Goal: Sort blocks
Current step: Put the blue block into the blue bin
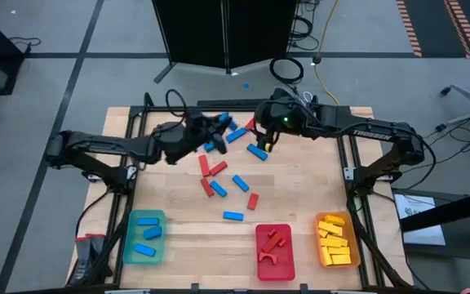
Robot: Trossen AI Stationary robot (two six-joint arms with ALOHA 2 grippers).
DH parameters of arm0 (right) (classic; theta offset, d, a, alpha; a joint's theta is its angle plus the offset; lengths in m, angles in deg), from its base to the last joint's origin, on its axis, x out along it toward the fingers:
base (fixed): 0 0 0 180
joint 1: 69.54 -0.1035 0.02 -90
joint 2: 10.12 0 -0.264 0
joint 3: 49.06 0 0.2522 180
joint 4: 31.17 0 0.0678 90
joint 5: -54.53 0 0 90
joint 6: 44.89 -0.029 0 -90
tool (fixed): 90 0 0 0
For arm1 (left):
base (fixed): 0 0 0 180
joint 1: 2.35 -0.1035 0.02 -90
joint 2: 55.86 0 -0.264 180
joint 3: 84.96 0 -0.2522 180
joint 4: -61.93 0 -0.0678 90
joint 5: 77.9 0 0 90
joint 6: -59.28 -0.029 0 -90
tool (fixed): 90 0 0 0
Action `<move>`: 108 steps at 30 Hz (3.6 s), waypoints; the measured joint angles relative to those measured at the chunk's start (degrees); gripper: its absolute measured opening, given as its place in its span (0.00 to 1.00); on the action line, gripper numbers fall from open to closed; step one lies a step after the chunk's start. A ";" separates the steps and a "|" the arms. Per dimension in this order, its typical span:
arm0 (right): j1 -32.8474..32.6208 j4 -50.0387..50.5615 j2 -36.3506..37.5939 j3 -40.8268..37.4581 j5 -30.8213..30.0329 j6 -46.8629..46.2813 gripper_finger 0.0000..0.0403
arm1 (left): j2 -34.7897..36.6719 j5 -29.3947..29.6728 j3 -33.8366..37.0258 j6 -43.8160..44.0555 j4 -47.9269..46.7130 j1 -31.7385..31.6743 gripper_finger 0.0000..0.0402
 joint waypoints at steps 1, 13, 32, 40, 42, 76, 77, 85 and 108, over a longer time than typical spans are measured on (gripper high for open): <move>-0.15 3.03 0.00 0.58 0.95 0.01 0.89 | 1.74 0.02 0.00 1.77 -6.10 0.57 0.17; -0.21 20.53 0.02 2.11 6.77 0.70 0.82 | 13.83 -23.43 0.00 48.89 -73.64 23.78 0.17; -0.10 16.04 0.04 2.13 6.72 0.92 0.81 | 0.80 -32.16 0.11 66.45 -80.53 54.44 0.20; 1.08 11.62 -1.68 2.13 6.96 5.79 0.83 | -0.83 -36.91 0.11 67.49 -77.48 55.65 0.44; 2.09 8.99 -2.98 2.15 8.07 6.92 0.83 | -0.74 -36.93 0.11 67.49 -76.67 55.65 0.52; 11.22 10.14 -38.18 -0.41 19.47 -11.79 0.47 | -0.53 -14.74 0.11 68.53 -77.93 45.26 0.72; 11.28 10.10 -38.21 -0.41 19.44 -12.02 0.38 | -0.53 -13.60 0.11 68.56 -78.27 44.85 0.72; 11.07 9.99 -37.44 -0.52 19.78 -12.05 0.25 | -0.53 -2.73 0.11 68.53 -80.28 38.71 0.72; 8.00 -13.62 -0.41 -0.60 23.24 -13.74 0.25 | 8.92 2.08 0.10 7.36 -15.36 11.98 0.72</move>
